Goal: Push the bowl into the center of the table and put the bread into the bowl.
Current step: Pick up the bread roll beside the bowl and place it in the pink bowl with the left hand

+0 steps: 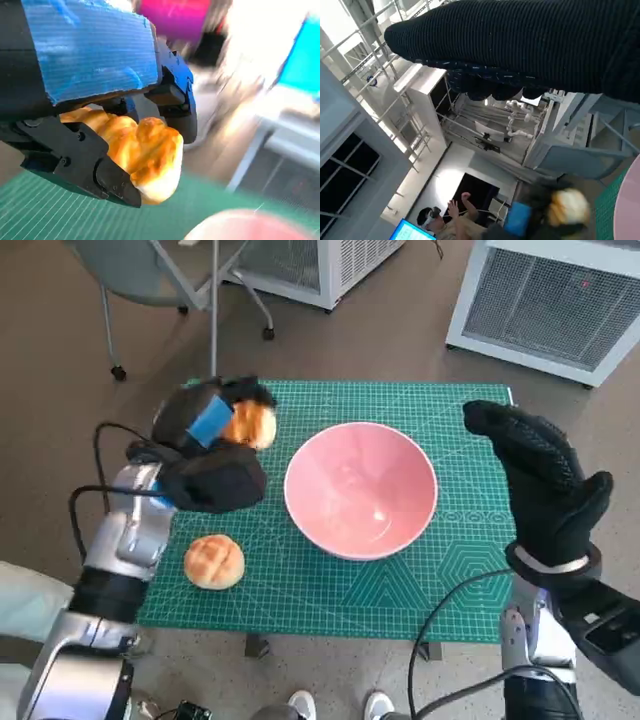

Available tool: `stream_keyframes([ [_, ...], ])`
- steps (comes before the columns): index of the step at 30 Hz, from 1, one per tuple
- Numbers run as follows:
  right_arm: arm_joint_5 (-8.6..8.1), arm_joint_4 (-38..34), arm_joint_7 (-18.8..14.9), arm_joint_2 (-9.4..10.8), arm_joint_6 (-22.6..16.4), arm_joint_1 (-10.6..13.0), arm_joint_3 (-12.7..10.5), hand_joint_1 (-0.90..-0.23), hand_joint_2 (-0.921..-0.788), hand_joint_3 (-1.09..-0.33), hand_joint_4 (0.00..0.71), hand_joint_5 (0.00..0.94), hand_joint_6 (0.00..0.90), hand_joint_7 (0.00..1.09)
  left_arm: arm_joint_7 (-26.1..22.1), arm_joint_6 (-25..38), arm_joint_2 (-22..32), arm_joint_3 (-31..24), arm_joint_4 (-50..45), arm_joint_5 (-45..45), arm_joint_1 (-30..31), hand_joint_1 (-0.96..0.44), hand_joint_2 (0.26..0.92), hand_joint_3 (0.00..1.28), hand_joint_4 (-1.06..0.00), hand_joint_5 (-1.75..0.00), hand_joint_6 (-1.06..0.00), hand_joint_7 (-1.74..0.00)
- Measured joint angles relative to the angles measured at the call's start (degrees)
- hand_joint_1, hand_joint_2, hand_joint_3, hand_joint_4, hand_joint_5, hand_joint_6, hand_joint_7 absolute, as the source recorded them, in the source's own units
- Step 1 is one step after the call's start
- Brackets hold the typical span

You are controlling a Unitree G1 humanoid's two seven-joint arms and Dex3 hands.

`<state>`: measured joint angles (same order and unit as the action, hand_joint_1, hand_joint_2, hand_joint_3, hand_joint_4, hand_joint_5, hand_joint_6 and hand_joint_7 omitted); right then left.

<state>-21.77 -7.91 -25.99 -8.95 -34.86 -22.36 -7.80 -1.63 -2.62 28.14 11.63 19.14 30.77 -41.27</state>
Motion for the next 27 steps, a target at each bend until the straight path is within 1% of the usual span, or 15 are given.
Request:
stream_keyframes([
  [4, 0.01, 0.0, 0.0, 0.0, 0.0, 0.0, 0.0, -0.69, -0.921, -0.667, 0.073, 0.001, -0.001, 0.45, 0.5, -0.7, -1.1, -0.2, -5.0, 0.0, 1.1, 0.0, 0.908, 0.01, -0.8, -1.15, -0.72, -0.96],
  [11, 0.02, 0.5, -0.1, 0.0, 0.2, 0.5, -0.2, -0.69, -0.921, -0.669, 0.072, 0.0, -0.001, 0.44, -0.9, -3.4, -3.1, 1.3, -9.4, 0.0, 1.6, 0.0, 0.91, 0.01, -0.8, -1.13, -0.7, -1.0],
  [17, 0.05, 1.0, -0.1, 0.0, 0.5, 1.0, -0.3, -0.69, -0.921, -0.669, 0.072, 0.0, -0.001, 0.44, -2.6, -5.3, -5.5, 3.4, -9.5, 0.1, 1.5, 0.0, 0.914, 0.01, -0.8, -1.12, -0.68, -1.03],
  [22, 0.04, 1.6, 0.0, -0.1, 0.8, 1.3, -0.5, -0.689, -0.921, -0.67, 0.071, 0.0, -0.001, 0.44, -2.6, -7.8, -7.4, 5.3, -7.4, 0.6, 1.4, 0.0, 0.919, 0.01, -0.79, -1.12, -0.67, -1.06],
  [25, 0.03, 2.2, 0.0, -0.1, 1.1, 1.7, -0.6, -0.693, -0.921, -0.67, 0.069, 0.0, -0.001, 0.43, -2.5, -9.3, -8.5, 6.3, -5.4, 0.9, 1.3, 0.0, 0.92, 0.06, -0.73, -1.16, -0.61, -1.13],
  [26, 0.02, 2.4, 0.0, -0.1, 1.2, 1.8, -0.6, -0.693, -0.921, -0.67, 0.068, 0.0, -0.001, 0.43, -2.4, -9.8, -8.8, 6.7, -4.6, 1.0, 1.3, 0.0, 0.92, 0.09, -0.7, -1.19, -0.57, -1.17],
  [27, 0.02, 2.7, 0.0, -0.1, 1.3, 2.0, -0.7, -0.691, -0.921, -0.67, 0.066, 0.0, -0.001, 0.43, -2.3, -10.2, -9.1, 7.0, -3.9, 1.2, 1.3, 0.0, 0.92, 0.14, -0.63, -1.24, -0.51, -1.25],
])
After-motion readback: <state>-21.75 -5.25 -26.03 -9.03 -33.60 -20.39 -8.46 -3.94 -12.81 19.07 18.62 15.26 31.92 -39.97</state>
